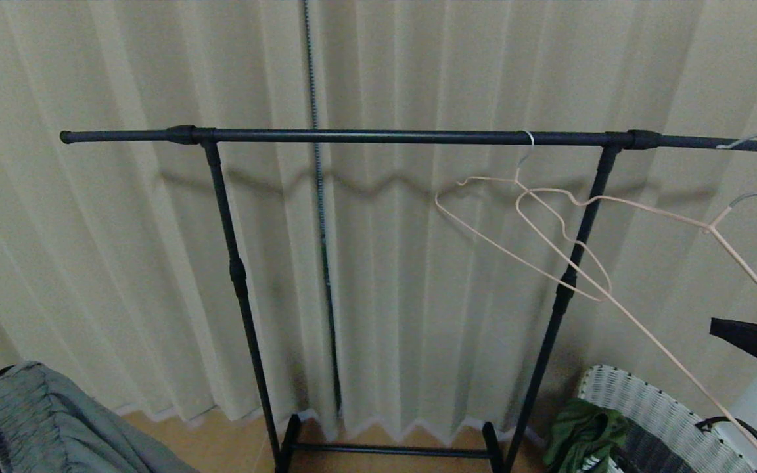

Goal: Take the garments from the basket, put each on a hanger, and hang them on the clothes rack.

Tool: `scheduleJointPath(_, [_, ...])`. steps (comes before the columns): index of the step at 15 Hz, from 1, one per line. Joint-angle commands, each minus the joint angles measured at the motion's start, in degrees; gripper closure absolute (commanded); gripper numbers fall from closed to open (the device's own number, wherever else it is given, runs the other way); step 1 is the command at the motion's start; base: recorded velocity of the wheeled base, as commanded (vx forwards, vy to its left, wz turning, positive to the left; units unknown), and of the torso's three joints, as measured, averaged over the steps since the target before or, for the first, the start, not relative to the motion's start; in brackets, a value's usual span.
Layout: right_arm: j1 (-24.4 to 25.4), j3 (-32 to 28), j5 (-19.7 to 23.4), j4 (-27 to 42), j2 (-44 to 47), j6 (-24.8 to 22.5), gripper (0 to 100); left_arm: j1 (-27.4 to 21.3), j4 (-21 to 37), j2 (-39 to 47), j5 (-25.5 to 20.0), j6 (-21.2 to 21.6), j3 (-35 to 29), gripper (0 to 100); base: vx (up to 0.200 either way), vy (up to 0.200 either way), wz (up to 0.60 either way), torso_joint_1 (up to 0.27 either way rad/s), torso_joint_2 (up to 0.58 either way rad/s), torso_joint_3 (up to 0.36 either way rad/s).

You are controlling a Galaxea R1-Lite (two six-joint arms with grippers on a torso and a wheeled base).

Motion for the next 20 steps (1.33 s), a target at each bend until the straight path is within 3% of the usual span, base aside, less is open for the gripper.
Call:
scheduleJointPath(1, [0.84, 0.04, 0.28, 0.00, 0.35, -0.05, 100, -0.01, -0.03, -0.08, 0.01, 0.30, 0.47, 100, 0.000, 0.000, 0.00, 0.000, 0.00, 0.000])
scheduleJointPath(3, [2.86, 0.48, 0.28, 0.00, 0.70, -0.14, 100, -0.10, -0.03, -0.26, 0.01, 0.30, 1.62, 100, 0.000, 0.000, 0.00, 0.000, 0.00, 0.000])
scheduleJointPath(6, [9.80, 2.06, 0.37, 0.09, 0.79, -0.14, 100, -2.82, 0.06, 0.18, -0.08, 0.39, 1.44, 100, 0.000, 0.000, 0.00, 0.000, 0.00, 0.000])
scheduleJointPath(9, [14.20, 1.54, 0.28, -0.08, 3.34, -0.05, 100, -3.97, 0.59, 3.17, 0.54, 4.87, -2.43, 100, 0.000, 0.000, 0.00, 0.000, 0.00, 0.000])
scheduleJointPath(10, [17.18, 1.45, 0.28, -0.61, 4.65, 0.13, 100, -3.97, 0.67, 5.72, 0.63, 7.15, -5.33, 100, 0.000, 0.000, 0.00, 0.000, 0.00, 0.000])
scheduleJointPath(15, [28.43, 1.45, 0.28, -5.80, 6.50, 5.13, 100, -7.04, 0.67, 20.22, 1.42, 5.40, -19.57, 100, 0.000, 0.000, 0.00, 0.000, 0.00, 0.000])
scheduleJointPath(20, [37.14, 1.27, 0.37, -5.80, 6.68, 5.40, 100, -15.39, 0.76, 35.34, 14.69, -1.99, -29.94, 100, 0.000, 0.000, 0.00, 0.000, 0.00, 0.000])
